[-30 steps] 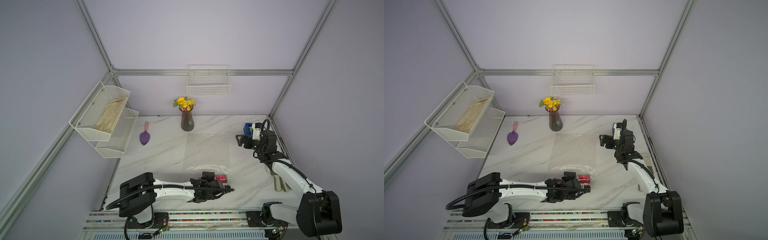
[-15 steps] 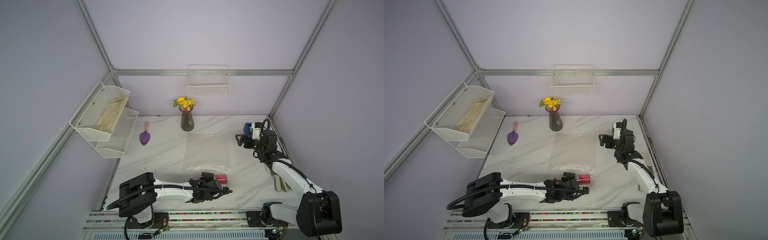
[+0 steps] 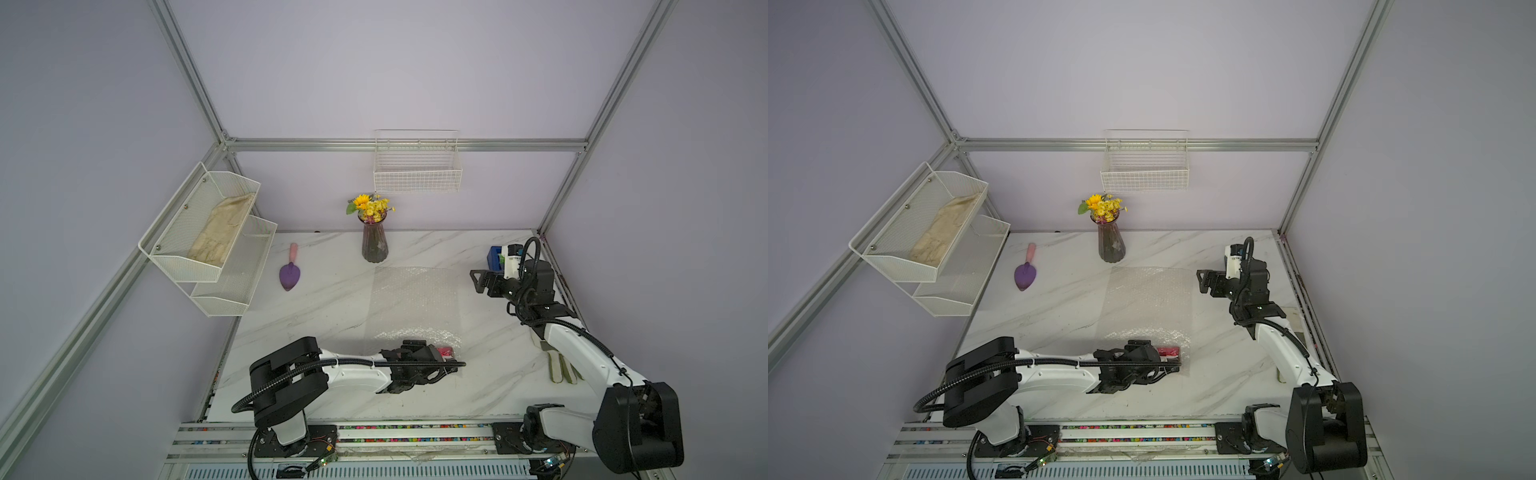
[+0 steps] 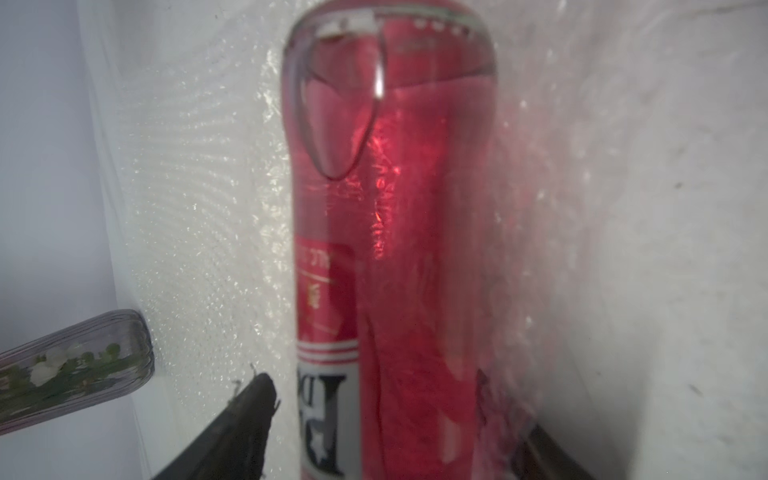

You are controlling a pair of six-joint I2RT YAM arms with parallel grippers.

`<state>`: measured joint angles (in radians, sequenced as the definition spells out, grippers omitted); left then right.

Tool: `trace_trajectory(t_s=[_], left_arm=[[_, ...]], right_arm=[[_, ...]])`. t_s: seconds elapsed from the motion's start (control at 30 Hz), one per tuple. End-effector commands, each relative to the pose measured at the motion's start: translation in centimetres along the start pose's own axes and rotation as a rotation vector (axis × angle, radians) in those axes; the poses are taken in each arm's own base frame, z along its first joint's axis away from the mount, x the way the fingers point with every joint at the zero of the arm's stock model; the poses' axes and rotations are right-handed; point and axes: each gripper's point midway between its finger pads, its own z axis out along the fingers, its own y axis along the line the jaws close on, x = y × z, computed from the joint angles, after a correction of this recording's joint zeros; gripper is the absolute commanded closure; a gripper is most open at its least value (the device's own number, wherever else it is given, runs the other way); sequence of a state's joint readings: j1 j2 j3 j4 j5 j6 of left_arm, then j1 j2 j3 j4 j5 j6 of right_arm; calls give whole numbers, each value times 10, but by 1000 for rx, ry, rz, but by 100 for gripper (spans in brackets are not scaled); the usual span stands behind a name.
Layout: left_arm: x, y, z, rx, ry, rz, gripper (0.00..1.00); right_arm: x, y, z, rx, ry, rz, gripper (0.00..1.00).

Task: Wrap wine bottles in bubble wrap
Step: Wrap the wine bottle in bubble wrap.

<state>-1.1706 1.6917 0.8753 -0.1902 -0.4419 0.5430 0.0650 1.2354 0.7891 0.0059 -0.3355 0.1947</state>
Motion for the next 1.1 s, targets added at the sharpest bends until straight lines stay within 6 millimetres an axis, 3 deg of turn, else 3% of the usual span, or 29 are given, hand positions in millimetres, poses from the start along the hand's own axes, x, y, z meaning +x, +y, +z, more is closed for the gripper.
trace_trajectory(t_s=[0.0, 0.1, 0.2, 0.37, 0.5, 0.6, 0.73, 0.87, 1.07], left_arm=[[27, -27, 3, 217, 119, 35, 33], [28, -32, 0, 370, 136, -19, 45], [26, -34, 1, 479, 127, -68, 51], [31, -28, 13, 599, 145, -145, 58], [29, -12, 14, 733, 139, -206, 59], [29, -2, 10, 883, 160, -268, 59], [38, 6, 18, 1017, 186, -355, 62], [41, 13, 25, 1099, 171, -428, 66], [43, 20, 38, 1164, 154, -485, 69]], right_arm=[[-16, 32, -14, -154, -65, -172, 3], [-19, 41, -28, -165, -113, -297, 3], [-31, 47, -45, -141, -178, -403, 3], [-39, 79, -76, -190, -191, -599, 3], [-14, 114, -102, -303, -162, -860, 3], [-1, 134, -118, -369, -148, -952, 3], [38, 154, -134, -508, -64, -1078, 3], [76, 158, -135, -569, 30, -1139, 3], [124, 159, -112, -538, 140, -1289, 3]])
